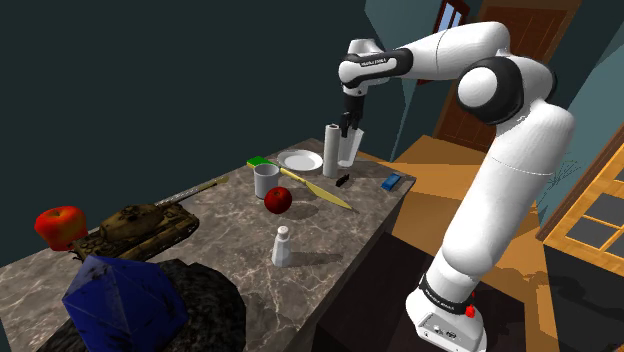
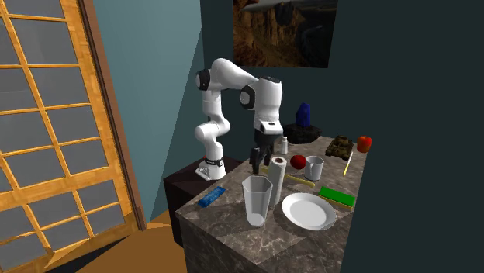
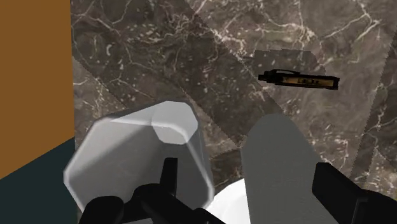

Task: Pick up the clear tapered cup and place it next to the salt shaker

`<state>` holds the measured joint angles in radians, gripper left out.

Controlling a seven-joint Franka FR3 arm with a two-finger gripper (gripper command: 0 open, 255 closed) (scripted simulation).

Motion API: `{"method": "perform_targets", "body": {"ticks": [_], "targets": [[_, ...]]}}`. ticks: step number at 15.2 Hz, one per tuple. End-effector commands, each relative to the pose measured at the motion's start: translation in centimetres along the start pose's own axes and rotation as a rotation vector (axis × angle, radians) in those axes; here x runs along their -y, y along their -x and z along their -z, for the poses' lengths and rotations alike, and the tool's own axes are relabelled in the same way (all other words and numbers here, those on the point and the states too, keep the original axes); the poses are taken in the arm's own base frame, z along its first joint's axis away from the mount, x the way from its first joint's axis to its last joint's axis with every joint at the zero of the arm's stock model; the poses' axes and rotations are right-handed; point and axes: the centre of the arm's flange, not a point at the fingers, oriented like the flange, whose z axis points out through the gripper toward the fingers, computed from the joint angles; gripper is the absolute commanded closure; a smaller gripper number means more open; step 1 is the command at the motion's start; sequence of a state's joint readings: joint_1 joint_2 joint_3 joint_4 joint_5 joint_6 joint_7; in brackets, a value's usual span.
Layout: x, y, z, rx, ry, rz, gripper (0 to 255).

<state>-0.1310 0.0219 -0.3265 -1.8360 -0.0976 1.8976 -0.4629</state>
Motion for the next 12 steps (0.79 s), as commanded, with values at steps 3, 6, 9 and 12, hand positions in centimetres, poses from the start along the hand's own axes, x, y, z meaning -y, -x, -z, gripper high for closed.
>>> {"method": "perform_targets", "body": {"ticks": [3, 6, 9, 12], "targets": [[-2.1, -2.3, -1.4, -0.009, 0.004, 0.002, 0], [-2.1, -2.3, -3.0, -0.009, 0.004, 0.002, 0], [-2.1, -2.3, -4.6, -0.009, 0.004, 0.002, 0], [-2.1, -2.3, -4.9, -0.009, 0.004, 0.002, 0]]}}
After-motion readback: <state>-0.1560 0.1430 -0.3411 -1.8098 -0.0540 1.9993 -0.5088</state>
